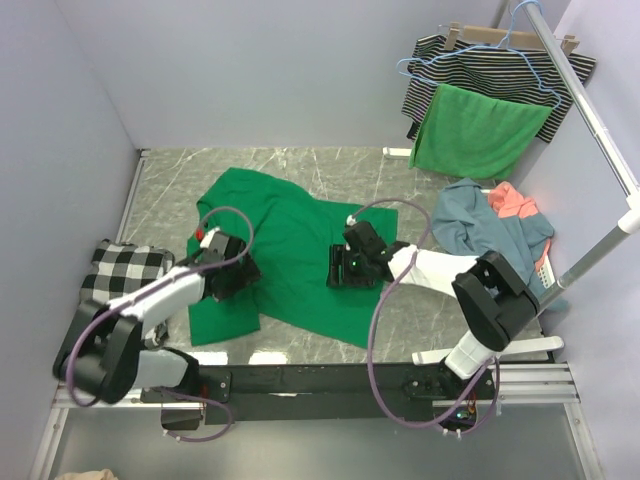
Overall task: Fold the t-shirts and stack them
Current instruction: Flatten out the tshirt, then grap the side of the flattened tshirt furthest away from the robot with both arms
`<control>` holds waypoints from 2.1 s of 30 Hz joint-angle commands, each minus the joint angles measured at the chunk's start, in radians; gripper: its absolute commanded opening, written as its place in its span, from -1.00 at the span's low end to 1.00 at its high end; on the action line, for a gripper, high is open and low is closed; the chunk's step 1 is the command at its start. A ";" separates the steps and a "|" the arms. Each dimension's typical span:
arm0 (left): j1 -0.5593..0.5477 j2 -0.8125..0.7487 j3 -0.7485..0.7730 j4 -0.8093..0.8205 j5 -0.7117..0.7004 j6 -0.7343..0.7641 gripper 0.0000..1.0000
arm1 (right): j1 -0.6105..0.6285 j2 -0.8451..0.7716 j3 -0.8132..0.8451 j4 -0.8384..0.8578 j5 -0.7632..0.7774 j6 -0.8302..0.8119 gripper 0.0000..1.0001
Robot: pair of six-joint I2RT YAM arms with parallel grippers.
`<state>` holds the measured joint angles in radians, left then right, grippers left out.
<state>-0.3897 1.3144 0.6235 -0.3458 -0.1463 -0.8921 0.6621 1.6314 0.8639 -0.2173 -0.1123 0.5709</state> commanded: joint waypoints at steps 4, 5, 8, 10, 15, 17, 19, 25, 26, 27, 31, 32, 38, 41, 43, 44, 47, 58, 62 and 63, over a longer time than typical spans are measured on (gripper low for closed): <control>-0.152 -0.235 -0.169 -0.275 0.067 -0.272 0.80 | 0.091 -0.074 -0.134 -0.237 0.081 0.126 0.47; -0.161 -0.268 -0.168 -0.283 0.062 -0.297 0.79 | 0.093 -0.118 -0.128 -0.266 0.098 0.124 0.49; -0.166 -0.346 -0.090 -0.355 0.007 -0.292 0.80 | 0.070 -0.191 -0.040 -0.339 0.238 0.098 0.57; -0.163 -0.343 0.037 -0.396 -0.066 -0.230 0.90 | -0.020 -0.220 0.032 -0.337 0.295 0.063 0.58; -0.129 -0.161 0.369 -0.415 -0.426 -0.003 0.99 | -0.306 -0.200 0.154 -0.219 0.234 -0.012 0.59; -0.078 -0.092 0.470 -0.340 -0.460 0.123 0.99 | -0.407 -0.138 0.201 -0.153 0.172 -0.039 0.59; 0.047 0.006 0.507 -0.264 -0.339 0.232 0.99 | -0.447 -0.044 0.279 -0.134 0.116 -0.048 0.58; 0.294 0.252 0.619 -0.049 -0.089 0.332 0.99 | -0.529 0.109 0.405 -0.111 0.016 -0.034 0.56; 0.308 0.282 0.643 -0.024 -0.072 0.347 0.99 | -0.533 0.117 0.408 -0.087 -0.012 -0.031 0.56; 0.333 0.348 0.668 -0.006 -0.058 0.360 0.99 | -0.535 0.125 0.411 -0.083 -0.026 -0.026 0.56; 0.380 0.549 0.824 -0.019 -0.023 0.427 0.99 | -0.538 0.165 0.429 -0.091 -0.023 -0.039 0.55; 0.388 0.613 0.882 -0.015 -0.018 0.427 0.99 | -0.539 0.168 0.423 -0.087 -0.018 -0.040 0.55; 0.482 0.801 1.042 0.100 0.203 0.427 0.89 | -0.556 0.205 0.420 -0.093 -0.009 -0.048 0.55; 0.489 0.882 1.166 0.047 0.227 0.472 0.86 | -0.562 0.214 0.416 -0.102 0.010 -0.048 0.54; 0.491 0.922 1.250 0.013 0.272 0.513 0.86 | -0.565 0.226 0.417 -0.112 0.004 -0.049 0.54; 0.494 0.960 1.277 -0.022 0.287 0.524 0.84 | -0.567 0.232 0.416 -0.117 0.002 -0.049 0.55; 0.495 1.009 1.326 -0.044 0.332 0.548 0.83 | -0.570 0.255 0.405 -0.107 -0.007 -0.045 0.54; 0.505 1.108 1.367 -0.076 0.481 0.591 0.76 | -0.573 0.331 0.440 -0.102 -0.013 -0.055 0.51; 0.503 1.131 1.374 -0.134 0.577 0.634 0.62 | -0.576 0.343 0.463 -0.119 -0.009 -0.060 0.50; 0.505 1.129 1.368 -0.146 0.600 0.659 0.60 | -0.576 0.343 0.463 -0.123 -0.010 -0.062 0.50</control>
<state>0.1173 2.4058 1.9808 -0.3862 0.3256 -0.3092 0.0937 1.9530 1.2953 -0.3222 -0.1249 0.5259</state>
